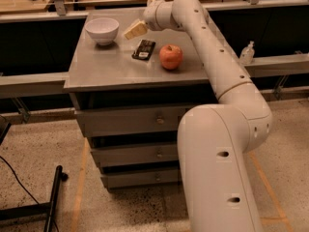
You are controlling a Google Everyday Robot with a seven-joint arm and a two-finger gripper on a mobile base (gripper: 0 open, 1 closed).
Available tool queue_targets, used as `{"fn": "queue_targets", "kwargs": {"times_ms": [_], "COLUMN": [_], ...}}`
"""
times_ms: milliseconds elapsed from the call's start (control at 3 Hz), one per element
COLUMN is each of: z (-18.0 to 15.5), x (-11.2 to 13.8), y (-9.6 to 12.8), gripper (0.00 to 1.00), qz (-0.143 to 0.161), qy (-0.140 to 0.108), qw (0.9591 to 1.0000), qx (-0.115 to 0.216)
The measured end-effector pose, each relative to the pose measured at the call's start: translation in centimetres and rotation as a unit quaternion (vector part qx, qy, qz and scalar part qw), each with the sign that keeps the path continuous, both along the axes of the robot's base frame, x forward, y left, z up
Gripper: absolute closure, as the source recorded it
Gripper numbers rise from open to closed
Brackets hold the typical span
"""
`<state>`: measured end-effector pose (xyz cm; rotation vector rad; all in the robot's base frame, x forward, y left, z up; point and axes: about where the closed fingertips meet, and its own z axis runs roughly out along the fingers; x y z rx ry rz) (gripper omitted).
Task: Move white bowl near apple
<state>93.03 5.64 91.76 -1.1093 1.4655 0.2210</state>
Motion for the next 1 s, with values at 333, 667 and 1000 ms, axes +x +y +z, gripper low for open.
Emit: {"fn": "queue_targets", "kwargs": {"times_ms": [333,667,1000], "z": [0.0,-0.3,-1.0], "x": [-0.3,-0.6,-0.8], "y": [0.8,2.2,3.4], "gripper": [0.0,0.0,0.0], "qz": [0.023,0.047,0.069], "qy": [-0.013,-0.035,-0.066], "qw": [0.9996,0.9979,0.9927], "qx": [-0.006,-0.028,-0.073]}}
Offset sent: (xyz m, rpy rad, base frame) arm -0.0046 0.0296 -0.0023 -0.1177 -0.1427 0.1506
